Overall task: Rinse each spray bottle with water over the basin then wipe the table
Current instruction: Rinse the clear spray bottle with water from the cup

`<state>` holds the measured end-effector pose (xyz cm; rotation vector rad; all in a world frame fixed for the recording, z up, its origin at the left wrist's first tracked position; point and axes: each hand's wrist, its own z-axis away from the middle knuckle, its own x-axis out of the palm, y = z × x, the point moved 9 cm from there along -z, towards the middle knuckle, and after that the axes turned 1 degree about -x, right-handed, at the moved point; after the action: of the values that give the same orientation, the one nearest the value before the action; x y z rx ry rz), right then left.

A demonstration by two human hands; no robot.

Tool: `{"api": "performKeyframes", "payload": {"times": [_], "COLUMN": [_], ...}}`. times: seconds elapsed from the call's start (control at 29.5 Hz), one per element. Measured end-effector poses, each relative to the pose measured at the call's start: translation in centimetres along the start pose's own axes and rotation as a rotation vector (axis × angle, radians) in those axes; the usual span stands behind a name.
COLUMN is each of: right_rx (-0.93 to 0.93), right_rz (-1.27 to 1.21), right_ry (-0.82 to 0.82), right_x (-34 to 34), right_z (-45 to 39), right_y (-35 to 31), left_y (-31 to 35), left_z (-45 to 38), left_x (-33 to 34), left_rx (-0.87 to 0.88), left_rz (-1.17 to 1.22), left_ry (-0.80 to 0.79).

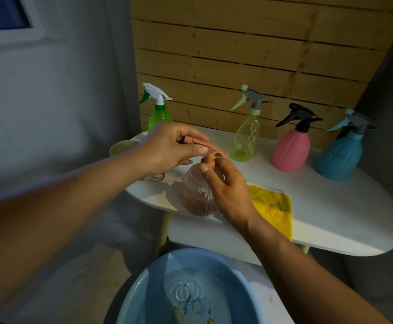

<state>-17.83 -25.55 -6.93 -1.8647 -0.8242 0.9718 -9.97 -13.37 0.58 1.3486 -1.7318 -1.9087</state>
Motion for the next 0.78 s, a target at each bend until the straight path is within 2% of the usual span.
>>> {"api": "performKeyframes", "payload": {"times": [0.24,0.37,0.54,0.68,0.78], "right_rx": [0.047,0.075,0.096,0.112,0.105], "right_rz": [-0.024,-0.046,-0.076,-0.056,0.013], "right_ry": [0.084,0.036,0.054,0.122,0.187], "right_x": [-0.5,-0.3,-0.4,-0.8,-1.1], "right_z": [-0.3,-0.6,-0.5,-0.2,0.1], "right_y": [0.6,0.7,0.8,0.6,0.1], "left_y": [0.2,-4.7,-9.2,-9.9,-10.0], "left_z": [0.4,1.7,3.3,3.1,2.9], "left_x": [-0.1,1.8,6.0,6.5,6.4], "left_rx": [0.032,-0.092,-0.179,-0.22,-0.22], "left_rz": [0.008,0.112,0.272,0.121,0.111], "left_ry": [0.035,0.051,-0.019,0.063,0.101]}}
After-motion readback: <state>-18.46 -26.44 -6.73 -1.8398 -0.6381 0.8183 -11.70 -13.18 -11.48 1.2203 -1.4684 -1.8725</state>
